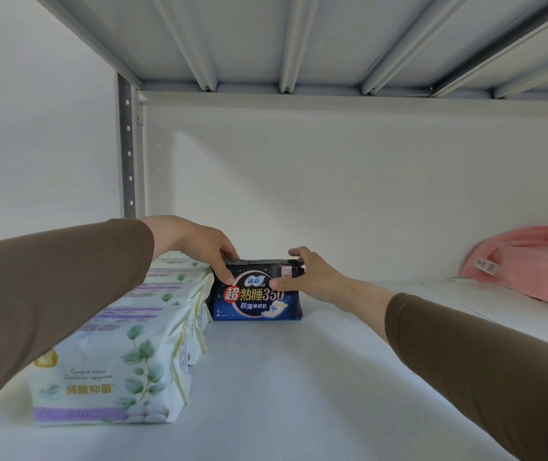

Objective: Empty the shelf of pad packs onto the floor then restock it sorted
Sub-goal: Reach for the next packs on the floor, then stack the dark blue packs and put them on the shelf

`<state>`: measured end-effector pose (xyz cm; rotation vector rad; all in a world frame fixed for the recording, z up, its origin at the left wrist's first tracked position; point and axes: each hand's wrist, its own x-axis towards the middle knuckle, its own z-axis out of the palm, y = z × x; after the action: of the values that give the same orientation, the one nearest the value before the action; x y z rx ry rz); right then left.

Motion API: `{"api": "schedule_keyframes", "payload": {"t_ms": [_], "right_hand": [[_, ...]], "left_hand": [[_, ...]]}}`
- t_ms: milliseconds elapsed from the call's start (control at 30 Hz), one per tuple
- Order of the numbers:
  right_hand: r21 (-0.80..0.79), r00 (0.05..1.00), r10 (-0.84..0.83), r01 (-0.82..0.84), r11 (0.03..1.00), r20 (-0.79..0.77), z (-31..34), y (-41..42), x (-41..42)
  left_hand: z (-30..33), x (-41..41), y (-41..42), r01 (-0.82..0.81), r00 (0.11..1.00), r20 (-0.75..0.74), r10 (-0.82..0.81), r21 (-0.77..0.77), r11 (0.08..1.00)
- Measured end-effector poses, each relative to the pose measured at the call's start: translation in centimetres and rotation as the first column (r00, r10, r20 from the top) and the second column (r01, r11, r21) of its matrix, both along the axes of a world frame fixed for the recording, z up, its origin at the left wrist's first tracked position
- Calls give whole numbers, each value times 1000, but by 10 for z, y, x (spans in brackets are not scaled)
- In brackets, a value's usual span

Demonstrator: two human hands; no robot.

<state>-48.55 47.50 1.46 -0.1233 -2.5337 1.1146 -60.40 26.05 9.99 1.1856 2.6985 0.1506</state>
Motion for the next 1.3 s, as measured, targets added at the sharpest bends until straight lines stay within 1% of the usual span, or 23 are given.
{"api": "schedule_keyframes", "payload": {"t_ms": [100,233,300,533,667,833,967,1167,1300], "right_hand": [[50,1000,-23,22,998,11,0,0,-2],[208,996,-88,90,974,-15,0,-5,1],[261,993,-112,118,958,-38,2,-8,6],[350,984,-157,177,920,-86,8,-24,30],[401,976,-167,211,891,-142,15,-38,52],[449,957,-158,256,856,-245,19,-56,87],[481,937,-116,272,833,-329,23,-69,122],[513,928,-52,250,821,-370,25,-84,186],[524,919,-24,246,816,-394,14,-91,238]], "left_hand": [[0,2,1,-6,1000,-4,6,0,1000],[2,9,1,-20,999,-30,20,9,1000],[3,13,-1,-24,999,-40,25,25,999],[-1,35,-9,19,991,-131,-6,98,995],[0,58,-18,53,979,-202,-22,148,988],[1,102,-34,98,962,-270,-39,211,972],[2,145,-50,122,945,-326,-37,245,962],[-7,214,-74,149,896,-443,7,316,937],[-28,272,-89,166,876,-481,30,361,918]]}}
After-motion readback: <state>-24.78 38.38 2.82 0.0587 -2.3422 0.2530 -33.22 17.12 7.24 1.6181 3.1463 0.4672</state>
